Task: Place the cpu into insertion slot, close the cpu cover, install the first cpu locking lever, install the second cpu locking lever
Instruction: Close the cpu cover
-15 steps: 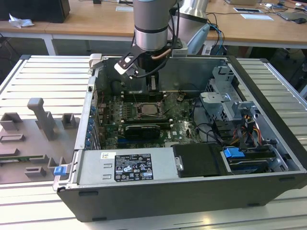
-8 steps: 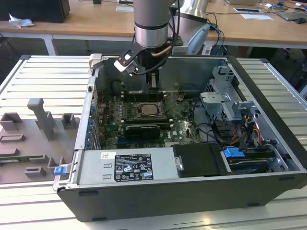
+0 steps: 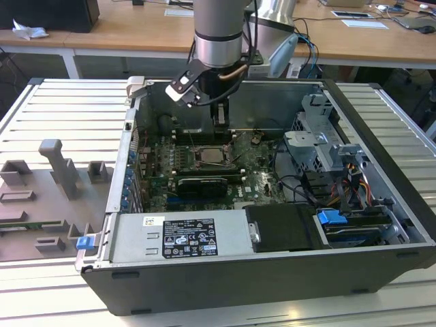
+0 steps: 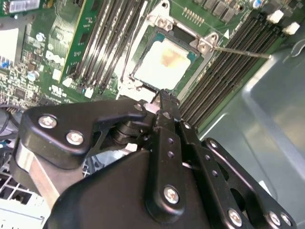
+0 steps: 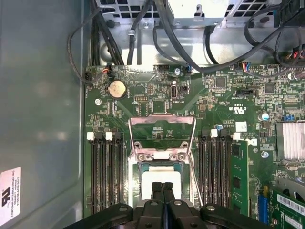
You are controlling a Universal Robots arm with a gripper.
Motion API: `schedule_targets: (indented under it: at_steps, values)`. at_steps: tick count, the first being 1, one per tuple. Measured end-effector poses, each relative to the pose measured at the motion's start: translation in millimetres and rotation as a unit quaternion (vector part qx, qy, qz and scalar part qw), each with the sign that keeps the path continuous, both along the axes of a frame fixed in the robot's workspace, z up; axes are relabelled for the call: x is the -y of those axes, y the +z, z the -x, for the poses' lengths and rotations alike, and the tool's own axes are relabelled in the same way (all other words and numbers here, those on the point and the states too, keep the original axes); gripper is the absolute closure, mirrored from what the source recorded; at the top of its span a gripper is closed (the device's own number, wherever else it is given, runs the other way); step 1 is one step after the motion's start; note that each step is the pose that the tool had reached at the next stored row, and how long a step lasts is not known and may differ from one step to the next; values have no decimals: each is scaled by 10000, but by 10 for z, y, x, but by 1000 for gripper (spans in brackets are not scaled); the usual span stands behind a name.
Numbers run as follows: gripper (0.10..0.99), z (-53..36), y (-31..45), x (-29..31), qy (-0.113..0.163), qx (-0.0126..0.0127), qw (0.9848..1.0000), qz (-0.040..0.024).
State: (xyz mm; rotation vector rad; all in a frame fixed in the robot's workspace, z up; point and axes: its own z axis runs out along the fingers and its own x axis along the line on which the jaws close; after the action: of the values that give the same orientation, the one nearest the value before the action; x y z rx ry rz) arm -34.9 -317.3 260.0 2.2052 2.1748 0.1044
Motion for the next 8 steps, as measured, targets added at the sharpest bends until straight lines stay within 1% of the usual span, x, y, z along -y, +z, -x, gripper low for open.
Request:
schedule_targets:
  at_steps: [5,8]
  values:
    - [980,0,121,-6,0,1,10000,12]
    - [980,-1,156,-9,0,0,10000,22]
